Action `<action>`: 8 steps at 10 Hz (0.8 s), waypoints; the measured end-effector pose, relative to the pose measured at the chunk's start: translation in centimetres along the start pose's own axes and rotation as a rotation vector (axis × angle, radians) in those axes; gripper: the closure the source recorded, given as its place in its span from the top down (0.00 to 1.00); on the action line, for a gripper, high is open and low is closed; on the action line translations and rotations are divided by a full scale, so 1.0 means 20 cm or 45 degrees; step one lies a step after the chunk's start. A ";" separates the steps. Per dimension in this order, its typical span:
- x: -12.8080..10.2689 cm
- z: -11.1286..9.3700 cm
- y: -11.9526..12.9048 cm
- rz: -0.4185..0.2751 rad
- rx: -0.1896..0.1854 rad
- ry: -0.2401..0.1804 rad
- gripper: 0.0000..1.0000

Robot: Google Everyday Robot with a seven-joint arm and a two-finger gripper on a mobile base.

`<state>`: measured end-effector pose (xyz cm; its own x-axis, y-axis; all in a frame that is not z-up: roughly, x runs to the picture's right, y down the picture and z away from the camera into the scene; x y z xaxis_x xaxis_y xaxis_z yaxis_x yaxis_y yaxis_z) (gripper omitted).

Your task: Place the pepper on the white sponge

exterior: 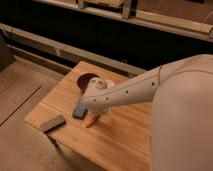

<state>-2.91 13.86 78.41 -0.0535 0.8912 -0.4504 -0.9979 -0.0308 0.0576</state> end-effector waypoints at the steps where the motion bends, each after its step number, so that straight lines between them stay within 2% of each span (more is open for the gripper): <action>1: 0.00 0.00 0.00 0.000 0.000 0.000 0.65; 4: 0.00 0.00 0.00 0.000 0.000 0.000 0.65; 6: -0.02 0.06 0.03 -0.013 -0.036 -0.008 0.65; 8: -0.02 0.07 0.05 -0.020 -0.041 -0.008 0.65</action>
<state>-3.74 14.13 79.78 -0.0374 0.8946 -0.4452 -0.9993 -0.0311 0.0214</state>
